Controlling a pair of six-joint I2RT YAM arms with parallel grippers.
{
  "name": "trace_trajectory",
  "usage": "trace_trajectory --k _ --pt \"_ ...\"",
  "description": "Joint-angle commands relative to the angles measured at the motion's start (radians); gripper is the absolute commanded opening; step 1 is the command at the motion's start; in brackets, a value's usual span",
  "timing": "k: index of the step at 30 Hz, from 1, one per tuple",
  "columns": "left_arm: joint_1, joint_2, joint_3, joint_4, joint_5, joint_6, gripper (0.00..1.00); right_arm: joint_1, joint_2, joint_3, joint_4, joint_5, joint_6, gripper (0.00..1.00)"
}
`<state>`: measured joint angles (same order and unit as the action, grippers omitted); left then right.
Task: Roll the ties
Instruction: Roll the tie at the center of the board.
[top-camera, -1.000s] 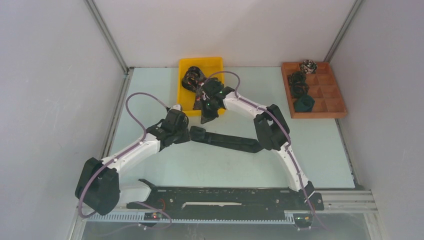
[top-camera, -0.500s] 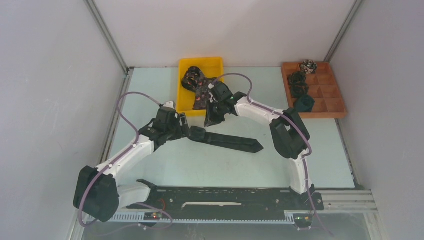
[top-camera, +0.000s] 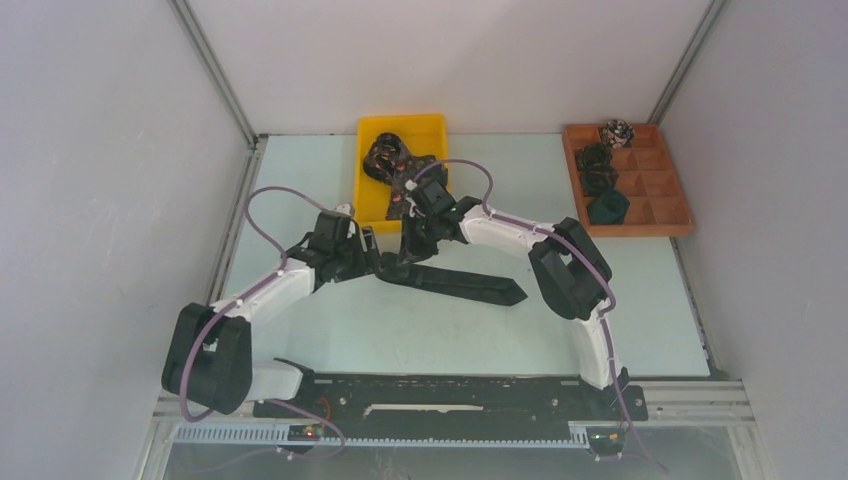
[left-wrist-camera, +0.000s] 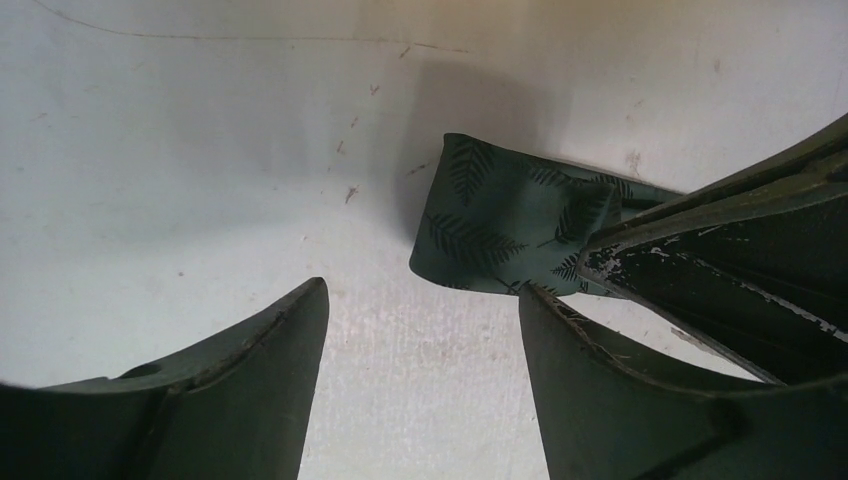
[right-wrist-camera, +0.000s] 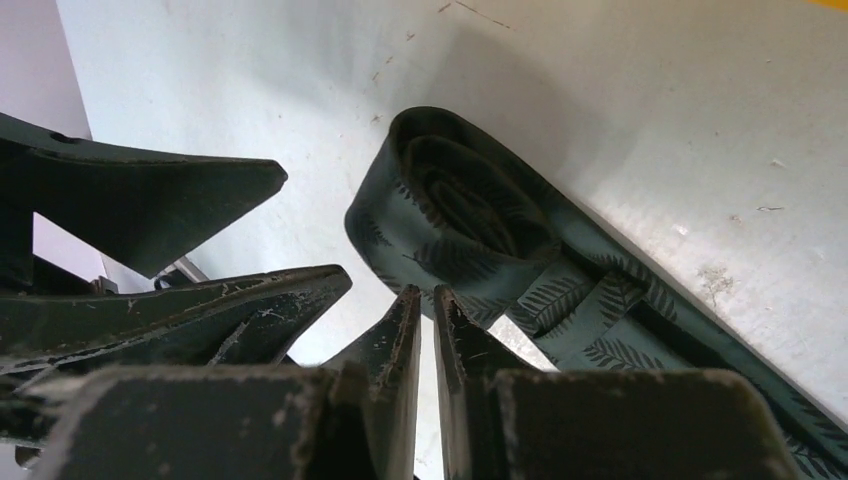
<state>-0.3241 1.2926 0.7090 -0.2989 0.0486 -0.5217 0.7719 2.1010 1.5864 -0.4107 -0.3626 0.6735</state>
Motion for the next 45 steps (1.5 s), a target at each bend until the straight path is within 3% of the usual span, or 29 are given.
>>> trace_trajectory --k 1,16,34,45 --pt "0.006 0.035 0.025 0.067 0.07 0.022 0.75 -0.005 0.014 -0.018 0.044 -0.003 0.01 0.12" --pt "0.005 0.133 0.024 0.156 0.15 0.022 0.74 -0.021 0.026 -0.113 0.094 0.0 0.016 0.07" --pt "0.002 0.256 0.024 0.246 0.291 -0.016 0.63 -0.019 0.01 -0.164 0.114 0.0 0.021 0.04" --pt "-0.02 0.253 0.024 0.247 0.267 -0.016 0.35 -0.024 -0.007 -0.115 0.085 -0.005 0.003 0.04"
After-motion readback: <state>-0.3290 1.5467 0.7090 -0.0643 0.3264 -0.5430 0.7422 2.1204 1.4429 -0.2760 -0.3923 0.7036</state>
